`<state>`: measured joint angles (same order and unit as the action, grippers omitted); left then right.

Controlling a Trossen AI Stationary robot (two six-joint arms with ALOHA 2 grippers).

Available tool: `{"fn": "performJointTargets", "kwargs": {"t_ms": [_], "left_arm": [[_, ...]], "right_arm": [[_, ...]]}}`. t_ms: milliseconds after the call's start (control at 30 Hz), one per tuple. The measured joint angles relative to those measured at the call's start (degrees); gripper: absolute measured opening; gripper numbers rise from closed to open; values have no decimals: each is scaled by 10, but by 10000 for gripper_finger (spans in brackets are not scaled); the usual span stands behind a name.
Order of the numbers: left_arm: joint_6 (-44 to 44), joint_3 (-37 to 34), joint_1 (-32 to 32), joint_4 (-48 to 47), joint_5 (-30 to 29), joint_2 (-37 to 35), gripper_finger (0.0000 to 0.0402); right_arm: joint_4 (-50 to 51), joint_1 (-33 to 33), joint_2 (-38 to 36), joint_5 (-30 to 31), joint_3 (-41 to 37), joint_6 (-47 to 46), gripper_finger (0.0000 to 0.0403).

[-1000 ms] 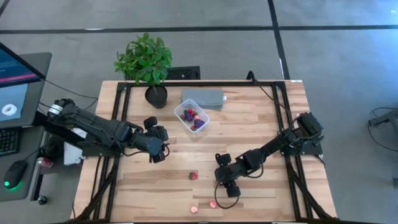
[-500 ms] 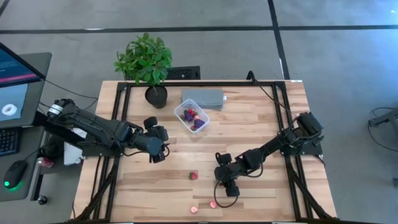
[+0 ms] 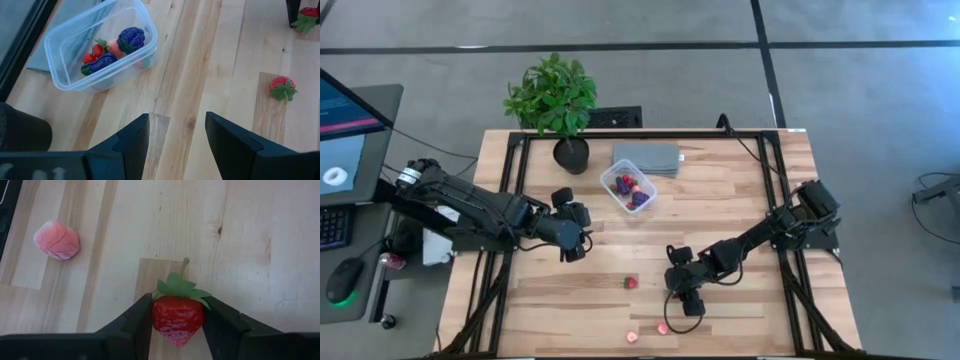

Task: Pick and placing Produce into tupperware
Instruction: Put the red strawberry into the transparent bin

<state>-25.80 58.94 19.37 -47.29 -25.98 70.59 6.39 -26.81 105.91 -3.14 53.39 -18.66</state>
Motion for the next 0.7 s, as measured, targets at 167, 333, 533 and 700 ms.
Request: {"fn": "performJointTargets", "kwargs": {"t_ms": [167,333,533,700], "left_arm": [[0,0,0,0,0,0,186],[0,0,0,0,0,0,186],[2,0,0,0,1,0,186],[4,0,0,0,1,0,186]], "right_arm": [[0,0,0,0,0,0,176],[0,0,0,0,0,-9,188],[0,0,0,0,0,-10,171],[7,3,-10,0,-2,-10,172]]}}
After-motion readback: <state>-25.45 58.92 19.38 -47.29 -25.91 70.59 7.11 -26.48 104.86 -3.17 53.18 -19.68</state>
